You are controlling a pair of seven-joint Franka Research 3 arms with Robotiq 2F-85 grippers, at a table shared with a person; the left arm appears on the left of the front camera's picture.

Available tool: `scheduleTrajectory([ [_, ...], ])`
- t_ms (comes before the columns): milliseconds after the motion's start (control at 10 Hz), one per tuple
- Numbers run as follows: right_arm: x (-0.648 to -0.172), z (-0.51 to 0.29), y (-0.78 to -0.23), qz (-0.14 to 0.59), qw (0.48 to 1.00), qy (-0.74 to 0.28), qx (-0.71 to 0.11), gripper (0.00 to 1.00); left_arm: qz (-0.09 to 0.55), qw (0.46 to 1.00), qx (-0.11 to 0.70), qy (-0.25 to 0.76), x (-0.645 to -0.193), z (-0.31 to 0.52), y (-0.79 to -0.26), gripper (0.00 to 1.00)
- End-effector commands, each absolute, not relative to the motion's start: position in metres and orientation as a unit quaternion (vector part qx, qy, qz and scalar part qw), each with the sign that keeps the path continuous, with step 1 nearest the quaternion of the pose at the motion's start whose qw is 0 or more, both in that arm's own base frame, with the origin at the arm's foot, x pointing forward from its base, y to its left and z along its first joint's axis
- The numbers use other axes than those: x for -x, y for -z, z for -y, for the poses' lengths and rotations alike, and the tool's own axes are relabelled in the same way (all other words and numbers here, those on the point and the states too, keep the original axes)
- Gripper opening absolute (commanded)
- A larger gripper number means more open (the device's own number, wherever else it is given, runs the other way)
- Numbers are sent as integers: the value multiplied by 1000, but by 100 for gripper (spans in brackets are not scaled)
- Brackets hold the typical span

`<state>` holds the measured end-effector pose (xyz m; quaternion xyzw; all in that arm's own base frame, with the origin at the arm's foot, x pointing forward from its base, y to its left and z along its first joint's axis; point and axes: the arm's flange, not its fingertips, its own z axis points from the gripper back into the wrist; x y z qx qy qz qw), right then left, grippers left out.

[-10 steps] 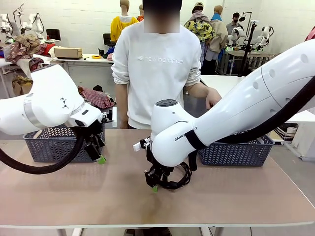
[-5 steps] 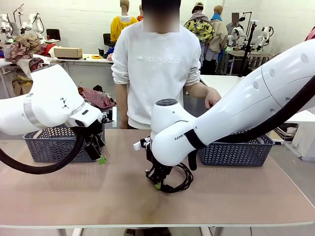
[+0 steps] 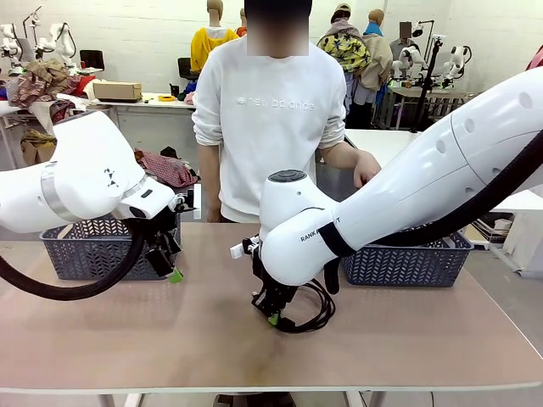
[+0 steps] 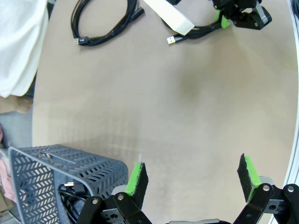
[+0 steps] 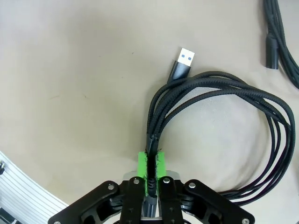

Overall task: Organize the cables according to human instructions.
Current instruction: Pick up a bundle of cables and place it in the basket indicated by the human.

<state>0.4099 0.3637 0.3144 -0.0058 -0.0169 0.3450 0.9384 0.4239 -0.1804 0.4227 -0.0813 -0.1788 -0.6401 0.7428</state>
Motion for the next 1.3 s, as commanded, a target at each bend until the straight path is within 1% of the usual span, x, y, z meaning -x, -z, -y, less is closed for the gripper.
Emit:
scheduleTrajectory([
  [0,-403,-360,-334,11,946,-322,13,0,179,744,81,639,-425,178,-424,100],
  [300,-392,-343,-381,10,929,-369,28,0,179,744,81,639,-425,178,-424,100],
  [600,-394,-306,-430,6,897,-431,96,0,179,744,81,639,-425,178,-424,100],
  [800,-401,-270,-458,14,879,-462,120,0,179,744,81,639,-425,178,-424,100],
  [900,-406,-245,-472,20,878,-462,125,0,179,744,81,639,-425,178,-424,100],
  [1200,-439,-179,-496,26,903,-408,135,0,179,744,81,639,-425,178,-424,100],
])
